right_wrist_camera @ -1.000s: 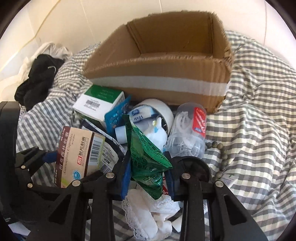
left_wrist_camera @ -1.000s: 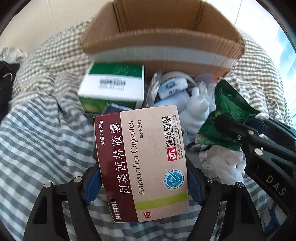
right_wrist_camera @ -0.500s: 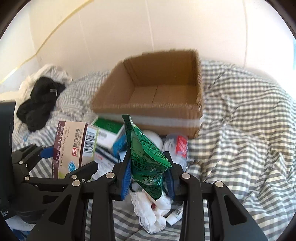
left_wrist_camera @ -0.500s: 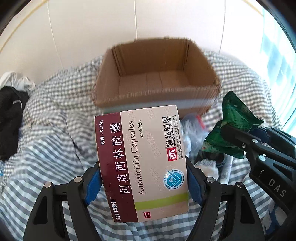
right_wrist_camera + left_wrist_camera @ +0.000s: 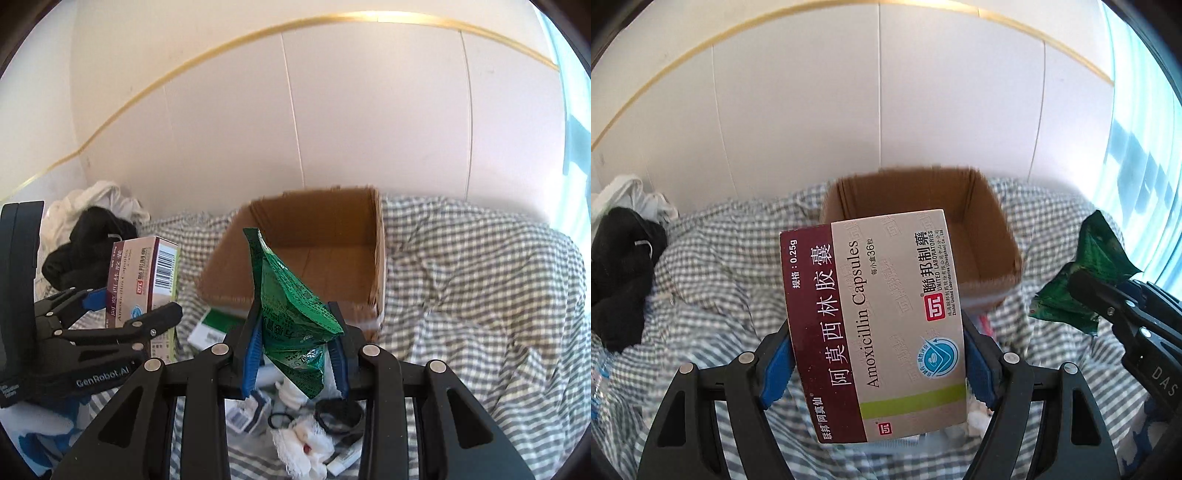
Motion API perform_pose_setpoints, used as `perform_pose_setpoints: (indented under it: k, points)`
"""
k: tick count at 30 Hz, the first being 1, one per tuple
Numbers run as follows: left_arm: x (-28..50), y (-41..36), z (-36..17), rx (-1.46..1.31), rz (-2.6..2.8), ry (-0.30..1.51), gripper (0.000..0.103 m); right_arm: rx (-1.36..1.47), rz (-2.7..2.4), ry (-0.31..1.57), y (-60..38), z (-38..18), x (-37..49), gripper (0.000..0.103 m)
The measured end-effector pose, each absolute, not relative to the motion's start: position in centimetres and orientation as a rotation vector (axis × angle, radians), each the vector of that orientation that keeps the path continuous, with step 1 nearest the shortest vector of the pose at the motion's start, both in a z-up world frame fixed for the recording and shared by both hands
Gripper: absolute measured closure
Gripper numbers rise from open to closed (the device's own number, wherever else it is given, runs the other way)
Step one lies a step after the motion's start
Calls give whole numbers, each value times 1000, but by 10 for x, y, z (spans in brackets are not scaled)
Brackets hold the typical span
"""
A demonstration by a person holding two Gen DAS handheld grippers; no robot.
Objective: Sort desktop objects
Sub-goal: 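Carry both held items over the cardboard box and release them inside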
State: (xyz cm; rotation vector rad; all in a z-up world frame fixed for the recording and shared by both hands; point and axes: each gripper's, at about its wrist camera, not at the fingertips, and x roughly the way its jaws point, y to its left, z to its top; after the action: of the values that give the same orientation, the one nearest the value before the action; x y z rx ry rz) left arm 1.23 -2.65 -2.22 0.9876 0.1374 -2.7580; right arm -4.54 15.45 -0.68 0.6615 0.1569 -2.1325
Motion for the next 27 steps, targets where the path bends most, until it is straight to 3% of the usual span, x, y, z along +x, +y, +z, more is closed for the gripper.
perform_pose_setpoints:
  k: [12, 27]
  points:
    - [-16, -36, 11, 873, -2780, 128, 23, 571, -2163, 125, 151, 22, -58, 71]
    - [-66, -56, 4, 872, -2783, 122, 23, 606, -2137, 100, 124, 19, -102, 71]
